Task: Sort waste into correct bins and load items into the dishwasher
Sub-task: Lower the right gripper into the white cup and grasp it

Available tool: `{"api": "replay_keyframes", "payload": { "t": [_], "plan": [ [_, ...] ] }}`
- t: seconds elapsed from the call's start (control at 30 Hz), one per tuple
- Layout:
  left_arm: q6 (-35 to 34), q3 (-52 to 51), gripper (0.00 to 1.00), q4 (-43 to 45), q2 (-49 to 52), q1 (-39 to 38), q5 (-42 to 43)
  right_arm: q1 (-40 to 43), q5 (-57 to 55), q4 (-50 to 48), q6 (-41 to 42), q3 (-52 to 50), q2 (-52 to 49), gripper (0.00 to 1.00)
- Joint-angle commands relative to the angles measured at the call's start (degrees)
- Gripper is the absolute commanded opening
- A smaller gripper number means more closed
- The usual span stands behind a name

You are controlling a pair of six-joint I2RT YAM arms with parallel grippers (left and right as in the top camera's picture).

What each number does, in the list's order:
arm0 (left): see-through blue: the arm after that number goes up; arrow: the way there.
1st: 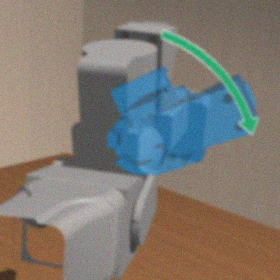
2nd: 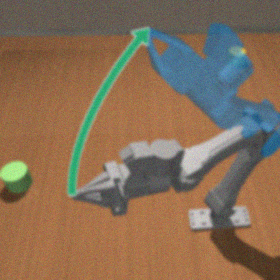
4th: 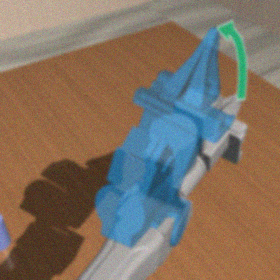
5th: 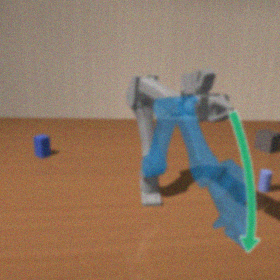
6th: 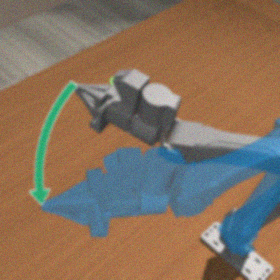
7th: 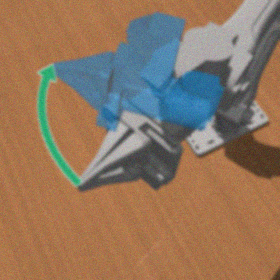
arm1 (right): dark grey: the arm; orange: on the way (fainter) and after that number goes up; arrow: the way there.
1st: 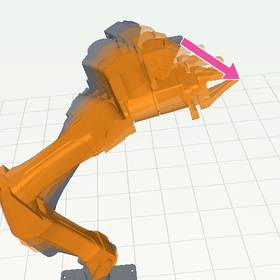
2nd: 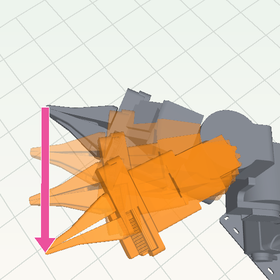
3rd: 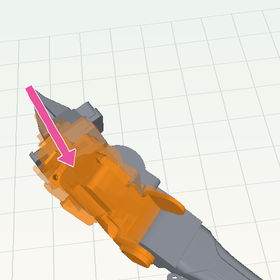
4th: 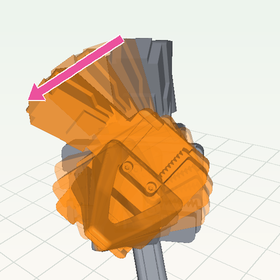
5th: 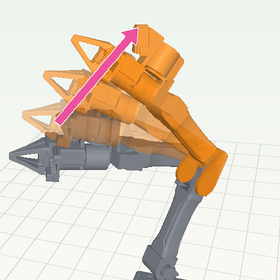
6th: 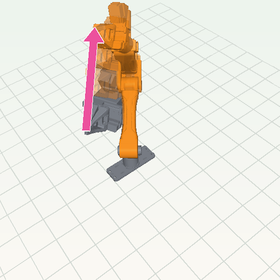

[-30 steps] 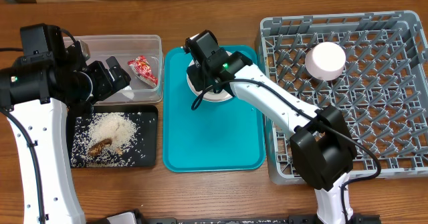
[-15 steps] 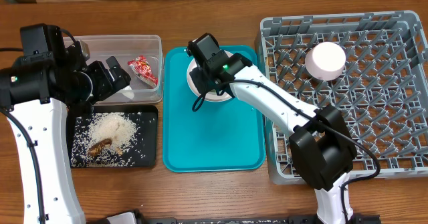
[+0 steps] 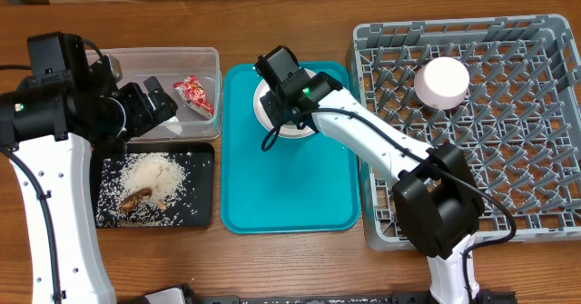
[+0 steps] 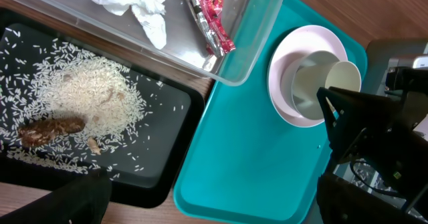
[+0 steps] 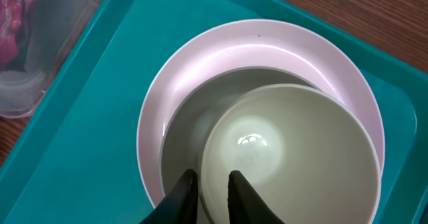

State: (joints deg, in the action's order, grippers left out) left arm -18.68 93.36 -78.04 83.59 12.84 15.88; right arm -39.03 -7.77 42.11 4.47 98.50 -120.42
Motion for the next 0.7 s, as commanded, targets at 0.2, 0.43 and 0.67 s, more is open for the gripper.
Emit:
{"api": "replay_keyframes", "payload": {
  "t": [0.2,0.43,0.67],
  "plan": [
    [-0.2,0.5,1.00,0.1,-0.3,-0.2,0.4,0.2,-0.6,0.9,0.1,-0.3,-0.2,0.18],
    [-0.2,0.5,1.00,0.1,-0.3,-0.2,0.4,0.2,-0.6,0.9,0.1,-0.3,-0.2,0.14],
    [-0.2,0.5,1.00,0.1,-0.3,-0.2,0.4,0.2,-0.6,0.4,0.1,-0.3,-0.2,0.06]
  ]
}}
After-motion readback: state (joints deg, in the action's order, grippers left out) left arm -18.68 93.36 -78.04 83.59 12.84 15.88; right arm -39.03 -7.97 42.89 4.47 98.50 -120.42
